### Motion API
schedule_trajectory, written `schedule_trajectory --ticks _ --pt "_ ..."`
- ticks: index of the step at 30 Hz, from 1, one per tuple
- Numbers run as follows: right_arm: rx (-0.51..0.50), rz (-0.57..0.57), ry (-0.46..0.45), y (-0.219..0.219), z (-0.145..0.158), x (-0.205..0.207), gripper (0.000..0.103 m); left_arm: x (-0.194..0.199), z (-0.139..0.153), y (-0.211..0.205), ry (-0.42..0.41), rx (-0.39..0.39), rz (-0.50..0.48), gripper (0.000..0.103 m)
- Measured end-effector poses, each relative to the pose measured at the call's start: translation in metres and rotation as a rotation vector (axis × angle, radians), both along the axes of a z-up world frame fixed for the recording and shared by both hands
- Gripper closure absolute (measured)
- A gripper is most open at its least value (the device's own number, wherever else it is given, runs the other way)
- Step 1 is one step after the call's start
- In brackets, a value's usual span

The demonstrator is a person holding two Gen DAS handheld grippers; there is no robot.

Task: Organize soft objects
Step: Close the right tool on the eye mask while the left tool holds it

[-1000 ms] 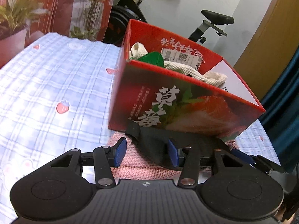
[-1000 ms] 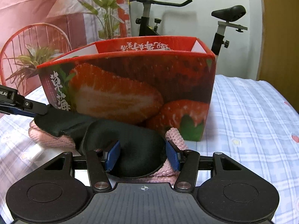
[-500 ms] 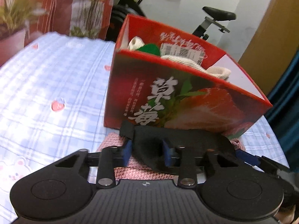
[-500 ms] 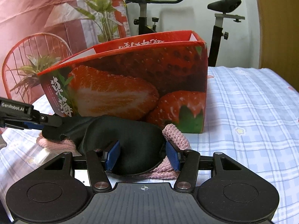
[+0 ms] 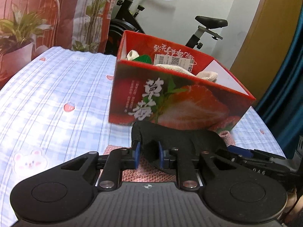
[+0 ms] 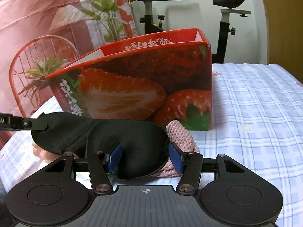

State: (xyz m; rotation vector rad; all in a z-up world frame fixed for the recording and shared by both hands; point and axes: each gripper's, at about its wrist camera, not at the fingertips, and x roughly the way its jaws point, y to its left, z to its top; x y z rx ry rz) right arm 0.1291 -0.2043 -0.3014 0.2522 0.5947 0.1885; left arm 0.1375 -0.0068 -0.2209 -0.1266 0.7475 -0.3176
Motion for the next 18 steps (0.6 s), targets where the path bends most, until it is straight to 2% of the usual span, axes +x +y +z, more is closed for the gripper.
schedule_trajectory --ticks 6,12,18 --pt "0.042 0.011 0.021 -0.001 0.001 -0.010 0.051 -0.008 -0.022 0.004 0.050 0.009 0.012 0.082" --pt "0.051 0.010 0.011 -0.001 -0.004 -0.016 0.051 -0.007 -0.029 0.005 0.043 0.028 0.003 0.080" --pt "0.063 0.008 0.003 -0.001 -0.008 -0.015 0.047 -0.008 -0.037 0.009 0.053 -0.007 0.017 0.079"
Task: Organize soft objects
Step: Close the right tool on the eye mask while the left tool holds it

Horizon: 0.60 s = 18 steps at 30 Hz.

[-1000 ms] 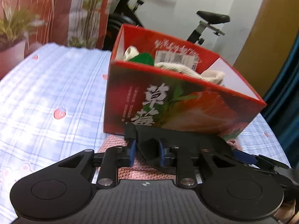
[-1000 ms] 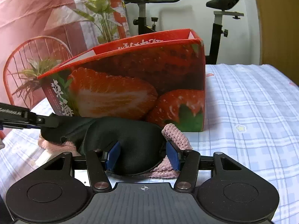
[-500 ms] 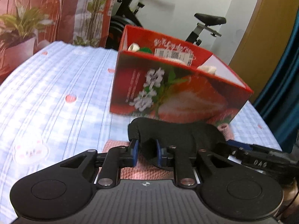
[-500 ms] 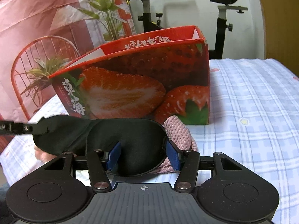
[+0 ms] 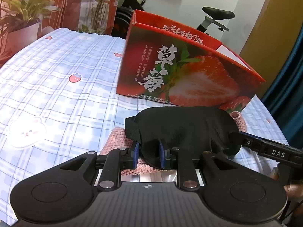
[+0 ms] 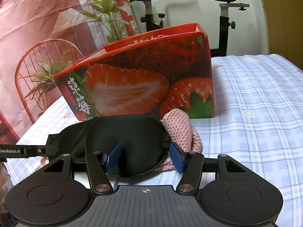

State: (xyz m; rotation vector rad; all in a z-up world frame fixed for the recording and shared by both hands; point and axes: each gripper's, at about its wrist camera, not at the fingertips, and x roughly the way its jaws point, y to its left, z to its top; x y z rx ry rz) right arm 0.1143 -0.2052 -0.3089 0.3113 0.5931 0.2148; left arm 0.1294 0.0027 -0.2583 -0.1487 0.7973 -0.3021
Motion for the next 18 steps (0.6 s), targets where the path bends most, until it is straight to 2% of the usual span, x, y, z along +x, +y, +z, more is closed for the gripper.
schedule_trajectory --ticks 10,13,15,18 --pt "0.065 0.011 0.036 -0.005 0.001 0.017 0.036 -0.003 -0.005 0.000 -0.012 -0.005 0.001 0.079" --pt "0.064 0.013 0.034 -0.004 0.001 0.016 0.044 -0.004 -0.005 -0.001 -0.016 0.001 0.001 0.079" --pt "0.056 0.022 0.031 -0.001 0.003 0.013 0.054 -0.005 -0.005 -0.001 -0.021 0.004 0.000 0.079" --pt "-0.010 0.003 -0.004 0.004 0.009 0.004 0.065 -0.007 -0.003 -0.001 -0.027 0.010 0.000 0.079"
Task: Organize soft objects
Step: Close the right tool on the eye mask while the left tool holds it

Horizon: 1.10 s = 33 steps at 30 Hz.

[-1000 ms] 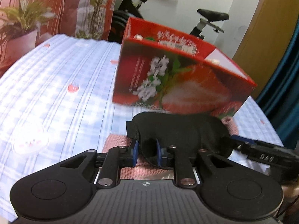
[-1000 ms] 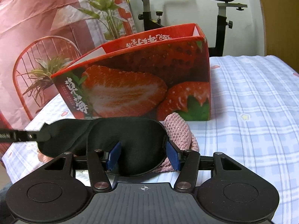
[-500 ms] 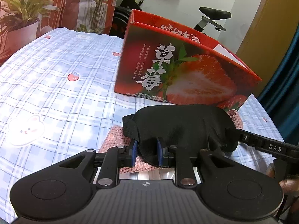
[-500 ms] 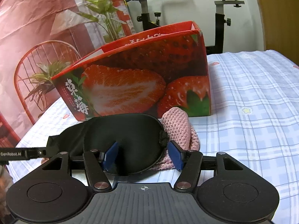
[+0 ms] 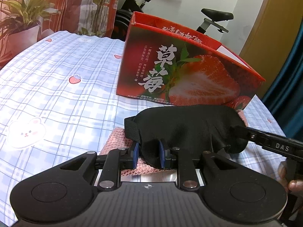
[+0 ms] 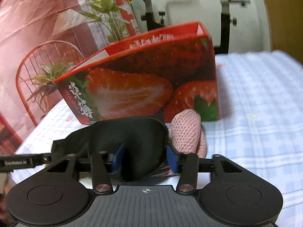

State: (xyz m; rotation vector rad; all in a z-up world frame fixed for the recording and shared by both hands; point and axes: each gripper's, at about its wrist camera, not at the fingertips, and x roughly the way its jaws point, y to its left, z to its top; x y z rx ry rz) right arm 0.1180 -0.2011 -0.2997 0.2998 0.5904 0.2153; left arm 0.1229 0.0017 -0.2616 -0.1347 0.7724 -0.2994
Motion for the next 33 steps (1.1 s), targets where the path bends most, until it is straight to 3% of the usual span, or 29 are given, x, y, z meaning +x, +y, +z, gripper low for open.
schedule_trajectory --ticks 5,10,15,33 --pt "-0.158 -0.001 -0.093 0.011 0.016 -0.021 0.077 -0.005 0.006 0.000 -0.017 0.019 0.003 0.080" --pt "-0.226 0.015 -0.169 0.020 0.031 -0.038 0.085 -0.016 0.019 0.005 -0.079 0.001 0.018 0.081" --pt "-0.202 0.020 -0.179 0.019 0.038 -0.044 0.088 -0.027 0.029 0.005 -0.124 -0.009 -0.008 0.081" --pt "-0.168 0.028 -0.142 0.025 0.039 -0.058 0.092 -0.034 0.025 0.005 -0.094 -0.004 -0.039 0.081"
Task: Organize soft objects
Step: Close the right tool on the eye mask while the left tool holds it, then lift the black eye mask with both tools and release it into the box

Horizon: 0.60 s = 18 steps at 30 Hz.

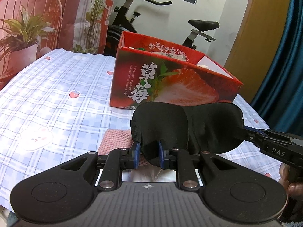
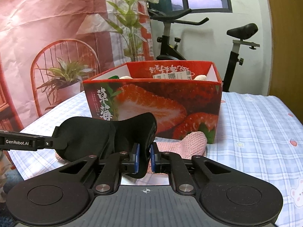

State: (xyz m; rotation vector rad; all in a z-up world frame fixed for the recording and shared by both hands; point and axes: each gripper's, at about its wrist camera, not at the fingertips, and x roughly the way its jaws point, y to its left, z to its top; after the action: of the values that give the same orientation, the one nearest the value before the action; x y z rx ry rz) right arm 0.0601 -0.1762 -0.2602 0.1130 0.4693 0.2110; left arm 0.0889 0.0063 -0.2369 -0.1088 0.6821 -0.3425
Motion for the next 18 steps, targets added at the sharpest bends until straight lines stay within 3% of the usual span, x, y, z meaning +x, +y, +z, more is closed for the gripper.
schedule_trajectory --ticks 13,18 --pt "0.010 -0.013 0.010 -0.004 -0.004 0.001 0.092 0.000 -0.002 0.001 0.010 -0.005 0.012 0.082" --pt "0.029 -0.014 -0.019 -0.005 0.004 0.001 0.093 -0.003 0.014 0.007 -0.051 -0.039 0.032 0.088"
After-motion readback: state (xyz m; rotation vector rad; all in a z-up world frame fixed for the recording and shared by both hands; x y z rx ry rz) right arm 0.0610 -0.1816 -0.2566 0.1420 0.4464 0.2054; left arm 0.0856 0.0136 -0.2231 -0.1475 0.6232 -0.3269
